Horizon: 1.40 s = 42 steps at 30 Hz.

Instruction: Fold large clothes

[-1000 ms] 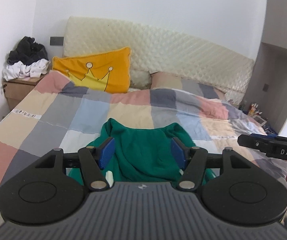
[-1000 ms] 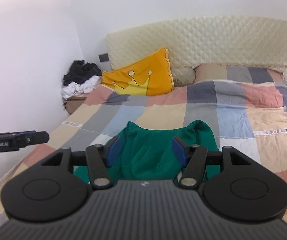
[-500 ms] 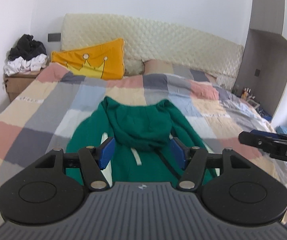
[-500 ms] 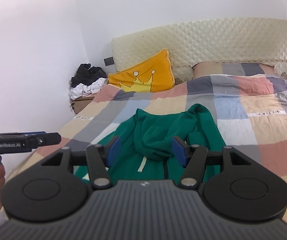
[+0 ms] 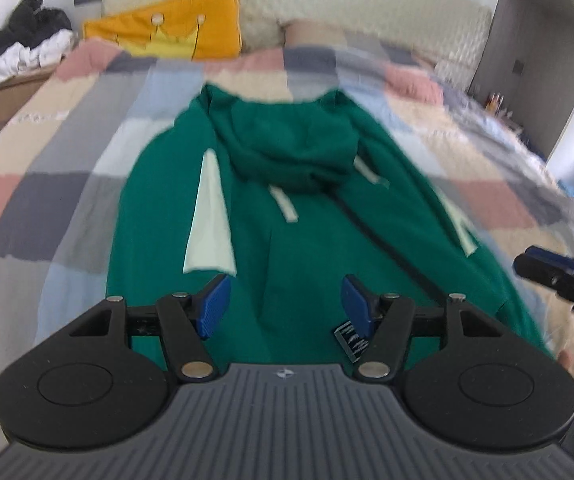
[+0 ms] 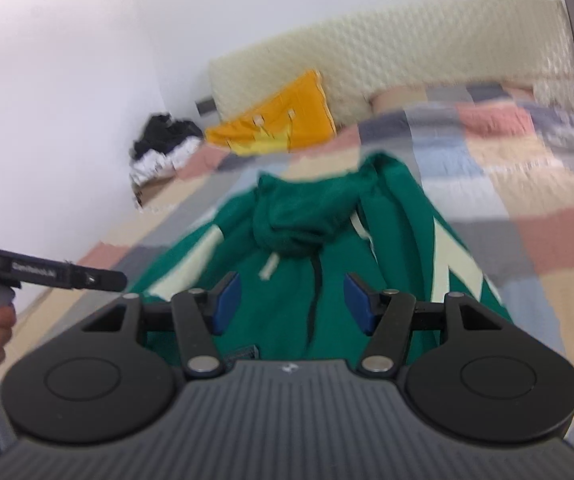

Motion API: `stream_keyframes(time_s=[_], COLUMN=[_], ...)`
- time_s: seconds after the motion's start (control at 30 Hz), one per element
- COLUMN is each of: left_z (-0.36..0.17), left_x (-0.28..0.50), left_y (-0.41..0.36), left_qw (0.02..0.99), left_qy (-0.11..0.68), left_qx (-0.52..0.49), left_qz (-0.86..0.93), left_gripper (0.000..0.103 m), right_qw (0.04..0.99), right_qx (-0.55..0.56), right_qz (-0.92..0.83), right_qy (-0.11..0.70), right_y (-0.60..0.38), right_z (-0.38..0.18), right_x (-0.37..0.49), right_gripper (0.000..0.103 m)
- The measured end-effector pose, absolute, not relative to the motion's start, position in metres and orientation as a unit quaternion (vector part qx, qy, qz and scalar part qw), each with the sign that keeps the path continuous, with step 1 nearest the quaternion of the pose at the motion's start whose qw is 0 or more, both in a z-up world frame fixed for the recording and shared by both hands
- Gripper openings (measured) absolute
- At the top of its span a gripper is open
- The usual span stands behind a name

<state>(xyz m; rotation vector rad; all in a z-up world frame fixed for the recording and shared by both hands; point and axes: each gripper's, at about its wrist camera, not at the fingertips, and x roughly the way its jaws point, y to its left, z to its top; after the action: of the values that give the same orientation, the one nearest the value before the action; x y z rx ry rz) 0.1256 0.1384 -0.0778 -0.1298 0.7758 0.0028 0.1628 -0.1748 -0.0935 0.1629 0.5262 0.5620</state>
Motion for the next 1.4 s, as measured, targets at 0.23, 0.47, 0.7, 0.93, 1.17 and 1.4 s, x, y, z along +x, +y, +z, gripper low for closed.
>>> stream_keyframes(time_s=[0.23, 0.47, 0.7, 0.93, 1.17, 1.4], left_z=[-0.128, -0.155, -0.154, -0.092, -0.031, 0.001], left_x=[0.162, 0.189, 0.186, 0.165, 0.165, 0.202], left_y=[0.154, 0.158, 0.171, 0.248, 0.37, 0.488], left_qw=[0.888, 0.869, 0.868, 0.889, 0.899, 0.883], left_qy=[0.454, 0.491, 0.495, 0.454, 0.387, 0.313], left_qx=[-0.042, -0.035, 0.016, -0.034, -0.109, -0.198], left_qz=[0.061, 0.055, 0.037, 0.056, 0.171, 0.29], left_gripper=[0.066, 0.058, 0.01, 0.006, 0.006, 0.005], right_qw=[0.92, 0.932, 0.935, 0.943, 0.948, 0.948], right_qx=[0.093, 0.091, 0.094, 0.096, 0.039, -0.017], right_qz=[0.271, 0.226, 0.2, 0.168, 0.186, 0.21], right_qy=[0.267, 0.269, 0.277, 0.272, 0.256, 0.241], right_y=[-0.175, -0.182, -0.185, -0.184, -0.153, -0.117], right_z=[-0.103, -0.109, -0.116, -0.119, -0.121, -0.127], right_x=[0.161, 0.163, 0.169, 0.179, 0.182, 0.186], right_gripper=[0.06, 0.06, 0.06, 0.06, 0.06, 0.059])
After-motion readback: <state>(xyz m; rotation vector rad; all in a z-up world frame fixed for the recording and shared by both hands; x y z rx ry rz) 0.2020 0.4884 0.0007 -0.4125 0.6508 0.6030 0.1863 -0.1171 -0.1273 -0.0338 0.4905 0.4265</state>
